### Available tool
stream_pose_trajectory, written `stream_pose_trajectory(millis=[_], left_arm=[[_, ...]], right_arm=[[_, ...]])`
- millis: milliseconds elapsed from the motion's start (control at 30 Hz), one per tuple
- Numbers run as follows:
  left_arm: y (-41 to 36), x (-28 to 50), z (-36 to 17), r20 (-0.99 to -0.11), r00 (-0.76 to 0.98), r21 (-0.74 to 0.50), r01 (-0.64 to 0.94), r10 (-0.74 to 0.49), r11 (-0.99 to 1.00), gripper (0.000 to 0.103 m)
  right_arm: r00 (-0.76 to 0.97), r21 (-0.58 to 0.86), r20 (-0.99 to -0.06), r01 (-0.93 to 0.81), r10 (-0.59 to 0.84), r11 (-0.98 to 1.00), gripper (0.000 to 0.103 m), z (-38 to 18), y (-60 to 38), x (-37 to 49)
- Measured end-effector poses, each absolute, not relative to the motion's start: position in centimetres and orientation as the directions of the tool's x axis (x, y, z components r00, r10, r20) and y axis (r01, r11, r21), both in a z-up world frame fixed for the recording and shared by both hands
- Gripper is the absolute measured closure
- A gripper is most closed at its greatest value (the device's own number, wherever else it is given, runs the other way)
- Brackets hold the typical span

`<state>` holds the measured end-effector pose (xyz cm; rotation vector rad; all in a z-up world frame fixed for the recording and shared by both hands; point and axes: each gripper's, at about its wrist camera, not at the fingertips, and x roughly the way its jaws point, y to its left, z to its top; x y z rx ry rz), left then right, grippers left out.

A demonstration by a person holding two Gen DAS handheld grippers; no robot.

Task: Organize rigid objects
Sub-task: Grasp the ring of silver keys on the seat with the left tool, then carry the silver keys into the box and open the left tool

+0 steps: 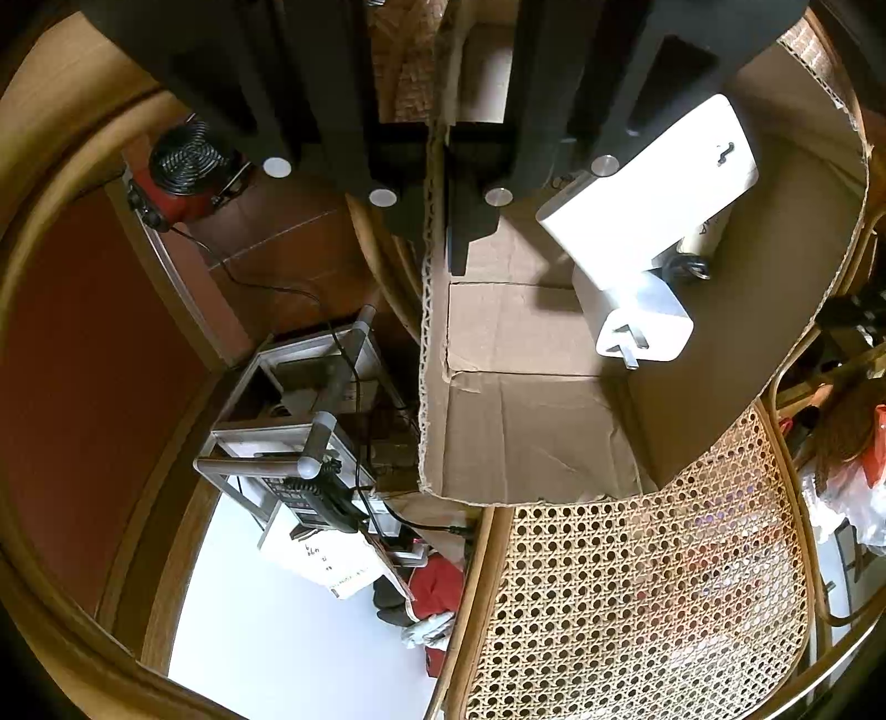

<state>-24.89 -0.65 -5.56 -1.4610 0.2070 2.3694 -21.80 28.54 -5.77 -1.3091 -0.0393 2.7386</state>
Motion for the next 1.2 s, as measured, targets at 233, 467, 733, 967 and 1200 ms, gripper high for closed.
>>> stream_pose_trajectory(millis=[233, 467, 733, 967, 1200], left_arm=[[-1.7, -26.5, -8.8, -0.906, -0.408, -0.006, -0.254, 0.113, -0.967, 0.07], [-0.7, -26.3, -8.8, -0.892, -0.419, -0.038, -0.301, 0.168, -0.953, 0.1], [-1.7, -24.8, -3.4, -0.808, -0.525, -0.107, -0.315, 0.268, -0.943, 0.102], [-0.7, -23.1, 3.5, -0.673, -0.672, -0.121, -0.31, 0.308, -0.943, 0.102], [4.2, -20.7, 8.9, -0.554, -0.724, -0.125, -0.416, 0.411, -0.901, 0.102]], right_arm=[[-0.623, -0.079, -0.775, -0.077, 0.11, -0.994, 0.098, -5.8, 28.5, -21.8], [-0.621, -0.081, -0.776, -0.075, 0.11, -0.994, 0.098, -5.7, 28.6, -22.0], [-0.621, -0.08, -0.776, -0.076, 0.11, -0.994, 0.098, -5.7, 28.6, -22.0], [-0.62, -0.08, -0.777, -0.076, 0.11, -0.994, 0.098, -5.7, 28.6, -22.0], [-0.621, -0.08, -0.776, -0.075, 0.11, -0.994, 0.098, -5.7, 28.6, -22.0]])
